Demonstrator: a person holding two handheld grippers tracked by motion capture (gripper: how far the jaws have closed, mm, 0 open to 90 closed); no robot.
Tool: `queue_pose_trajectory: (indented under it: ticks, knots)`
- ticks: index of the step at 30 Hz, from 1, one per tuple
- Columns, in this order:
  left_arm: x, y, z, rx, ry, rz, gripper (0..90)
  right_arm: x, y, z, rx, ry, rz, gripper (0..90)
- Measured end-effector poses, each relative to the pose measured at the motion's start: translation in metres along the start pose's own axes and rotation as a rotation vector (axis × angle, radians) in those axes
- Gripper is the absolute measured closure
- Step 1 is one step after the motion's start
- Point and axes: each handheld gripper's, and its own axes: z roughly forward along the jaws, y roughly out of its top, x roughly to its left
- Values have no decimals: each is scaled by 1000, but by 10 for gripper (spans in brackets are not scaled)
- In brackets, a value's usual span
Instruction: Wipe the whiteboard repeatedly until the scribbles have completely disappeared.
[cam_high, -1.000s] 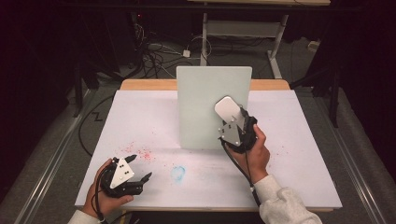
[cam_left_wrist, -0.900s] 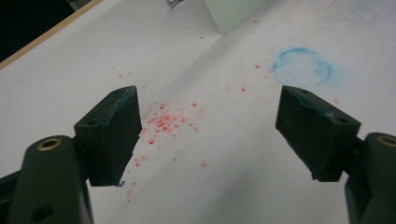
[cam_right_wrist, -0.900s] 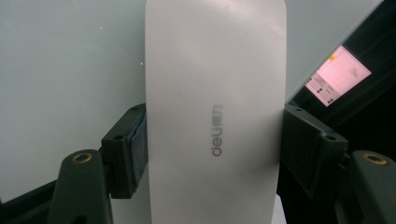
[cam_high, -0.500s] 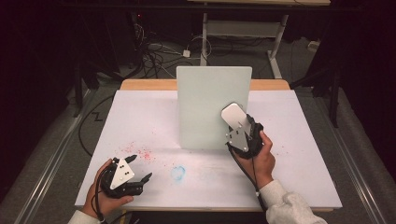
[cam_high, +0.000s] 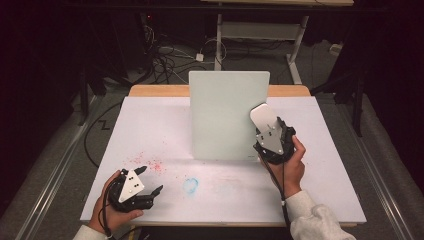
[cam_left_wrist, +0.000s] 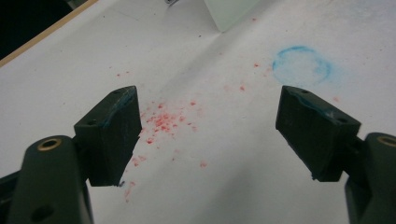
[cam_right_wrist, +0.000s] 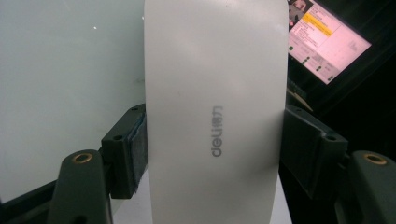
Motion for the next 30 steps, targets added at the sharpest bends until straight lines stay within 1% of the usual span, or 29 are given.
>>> queue_pose_trajectory:
  ticks: [1, 2, 4, 8, 10, 11, 12, 13, 14, 15, 17, 19, 21, 23, 25, 26, 29, 30]
  knots:
    - [0, 0, 0, -4, 0, -1, 215, 2, -2, 0, 0, 12, -14, 312]
    - [0, 0, 0, -4, 1, 0, 215, 4, -4, 0, 2, 22, -12, 312]
    - [1, 0, 0, -1, 0, -2, 215, 12, -10, -2, 9, 32, -33, 312]
    - [2, 0, 1, -5, -2, -7, 215, 30, -20, -5, 34, 81, -109, 312]
    - [2, 0, 1, -7, -4, -4, 215, 37, -22, -7, 41, 88, -142, 312]
    - [2, 0, 1, -7, -5, -3, 216, 38, -22, -7, 42, 86, -150, 312]
    - [2, 0, 1, -7, -5, -3, 215, 36, -21, -7, 45, 92, -148, 312]
    - [2, 0, 1, -8, -7, -5, 215, 33, -18, -6, 40, 98, -135, 312]
    - [2, 0, 1, -7, -6, -6, 215, 30, -15, -6, 32, 90, -124, 311]
    - [2, 0, 1, -8, -5, -7, 215, 24, -12, -5, 22, 70, -104, 312]
    - [3, 0, 1, -11, -5, -6, 215, 15, -7, -2, 15, 52, -62, 312]
    - [3, 0, 1, -14, -4, -2, 215, 7, -5, -1, 9, 35, -32, 312]
    - [3, 0, 1, -19, -4, -3, 216, 5, -6, -1, 12, 41, -19, 312]
    - [3, 0, 1, -19, -6, -5, 216, 8, -10, -1, 17, 45, -35, 312]
    - [3, 0, 1, -18, -7, -4, 216, 13, -14, -2, 17, 62, -43, 312]
    - [3, 0, 1, -17, -7, -3, 216, 15, -16, -2, 18, 66, -59, 312]
    - [2, 0, 0, -15, -6, 0, 216, 23, -19, -4, 25, 86, -87, 312]
    - [2, 0, 0, -15, -6, 1, 216, 26, -20, -5, 26, 85, -89, 312]
